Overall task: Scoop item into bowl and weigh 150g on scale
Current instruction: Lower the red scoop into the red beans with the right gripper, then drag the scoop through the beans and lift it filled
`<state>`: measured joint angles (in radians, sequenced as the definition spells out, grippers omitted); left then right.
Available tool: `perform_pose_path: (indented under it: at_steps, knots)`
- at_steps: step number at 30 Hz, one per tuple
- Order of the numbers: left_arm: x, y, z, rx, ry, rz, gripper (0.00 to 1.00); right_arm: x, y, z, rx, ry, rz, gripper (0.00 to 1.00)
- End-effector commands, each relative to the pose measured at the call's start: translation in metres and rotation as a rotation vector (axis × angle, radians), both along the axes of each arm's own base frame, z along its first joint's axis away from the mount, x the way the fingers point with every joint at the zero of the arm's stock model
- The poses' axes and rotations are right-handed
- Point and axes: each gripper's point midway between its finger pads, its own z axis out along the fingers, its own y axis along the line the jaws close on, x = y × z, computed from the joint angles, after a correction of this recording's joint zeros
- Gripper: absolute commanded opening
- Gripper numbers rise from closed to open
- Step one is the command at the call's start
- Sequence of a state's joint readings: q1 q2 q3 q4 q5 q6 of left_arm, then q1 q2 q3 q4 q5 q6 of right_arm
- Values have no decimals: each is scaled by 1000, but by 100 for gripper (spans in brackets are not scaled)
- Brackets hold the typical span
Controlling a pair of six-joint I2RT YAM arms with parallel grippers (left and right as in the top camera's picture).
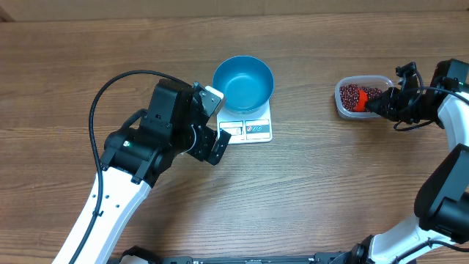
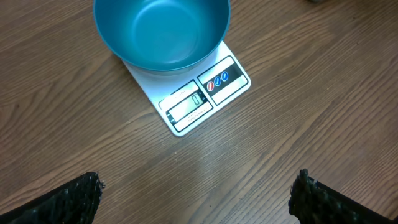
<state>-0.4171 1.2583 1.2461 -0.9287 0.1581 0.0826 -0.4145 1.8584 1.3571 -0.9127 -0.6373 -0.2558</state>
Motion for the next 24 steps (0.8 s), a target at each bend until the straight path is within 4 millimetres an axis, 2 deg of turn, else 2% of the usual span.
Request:
perform_pose_path:
  at_steps: [1,14,24]
  knots:
    - [-2,0,-2,0,3,-19,100,-5,6,-9,19,22,12,4]
    - [-2,0,-2,0,3,-19,100,-14,11,-28,38,53,5,4]
    - [-2,0,-2,0,3,-19,100,-14,12,-25,84,59,-19,3]
